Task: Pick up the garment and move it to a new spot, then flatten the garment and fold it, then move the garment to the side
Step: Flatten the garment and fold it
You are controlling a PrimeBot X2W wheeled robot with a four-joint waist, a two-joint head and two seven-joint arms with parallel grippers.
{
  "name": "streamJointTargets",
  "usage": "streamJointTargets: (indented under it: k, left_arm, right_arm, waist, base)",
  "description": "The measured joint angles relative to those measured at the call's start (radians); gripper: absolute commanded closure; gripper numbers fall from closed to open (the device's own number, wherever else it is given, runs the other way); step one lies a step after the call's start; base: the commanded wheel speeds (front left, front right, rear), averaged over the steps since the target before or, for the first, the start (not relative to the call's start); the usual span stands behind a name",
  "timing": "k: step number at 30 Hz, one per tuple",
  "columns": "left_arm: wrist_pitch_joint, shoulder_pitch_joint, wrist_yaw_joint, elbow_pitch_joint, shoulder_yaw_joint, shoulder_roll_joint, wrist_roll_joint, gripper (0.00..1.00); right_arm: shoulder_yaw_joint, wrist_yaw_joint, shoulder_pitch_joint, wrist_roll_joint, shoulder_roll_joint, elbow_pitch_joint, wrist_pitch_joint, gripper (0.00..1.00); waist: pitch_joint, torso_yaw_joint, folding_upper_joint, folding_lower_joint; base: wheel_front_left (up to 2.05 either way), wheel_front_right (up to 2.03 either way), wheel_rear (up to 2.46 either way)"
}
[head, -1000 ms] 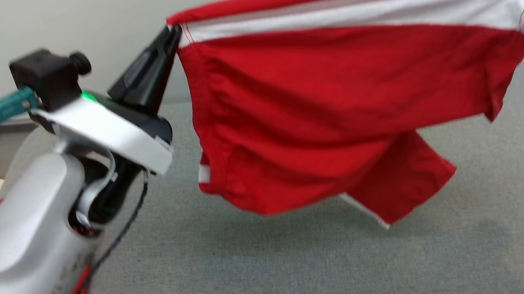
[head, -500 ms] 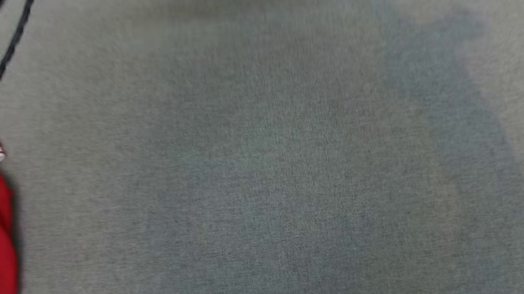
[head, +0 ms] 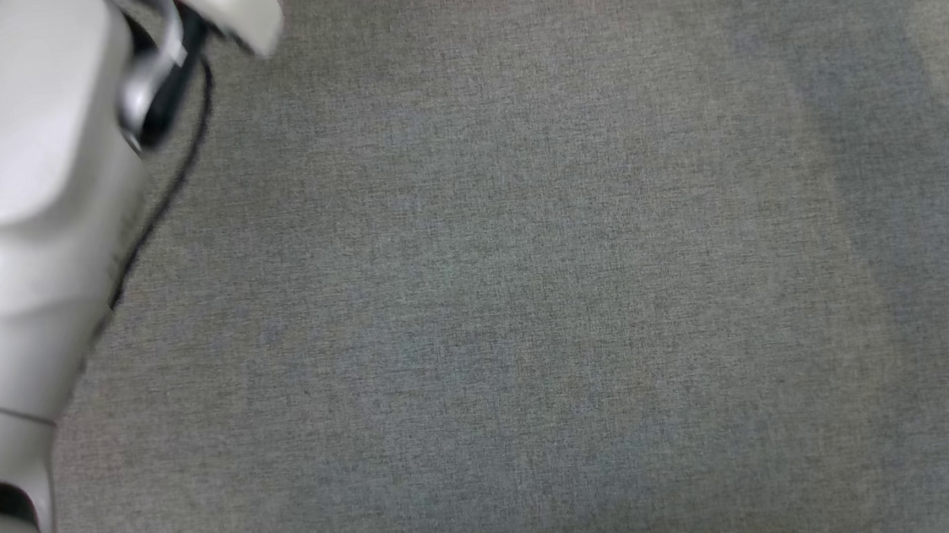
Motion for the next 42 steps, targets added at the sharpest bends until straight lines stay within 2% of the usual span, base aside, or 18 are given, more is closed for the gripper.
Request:
streamJointTargets:
  k: [11, 18, 28, 37, 42]
  left_arm:
    - [-0.001, 0.268, 0.000, -0.012, -0.217, 0.003, 0.064, 1.00]
    - [-0.001, 0.372, 0.000, 0.007, -0.266, -0.008, 0.083, 1.00]
    - [-0.001, 0.496, 0.000, 0.010, -0.279, -0.005, 0.089, 1.00]
    - [-0.001, 0.624, 0.000, -0.001, -0.381, -0.015, 0.005, 1.00]
    - [-0.001, 0.690, 0.000, -0.030, -0.467, 0.006, -0.071, 1.00]
  right_arm:
    - [0.159, 0.000, 0.219, 0.124, -0.106, 0.017, 0.089, 1.00]
    - [0.245, 0.000, 0.335, 0.204, -0.183, -0.004, 0.164, 1.00]
    - [0.292, 0.000, 0.453, 0.289, -0.267, -0.023, 0.219, 1.00]
    - [0.357, 0.000, 0.590, 0.350, -0.326, -0.009, 0.322, 1.00]
    - [0.380, 0.000, 0.662, 0.399, -0.349, 0.016, 0.406, 1.00]
  waist:
    - [-0.097, 0.019, 0.0000, 0.0001]
    - [-0.196, 0.026, 0.0000, 0.0000]
    - [-0.310, 0.028, 0.0000, 0.0000]
    - [-0.423, 0.044, 0.0000, 0.0000]
    - [-0.490, 0.056, 0.0000, 0.0000]
  base:
    - [0.00, 0.00, 0.00]
    - [0.00, 0.00, 0.00]
    - [0.00, 0.00, 0.00]
    - [0.00, 0.00, 0.00]
    - [0.00, 0.00, 0.00]
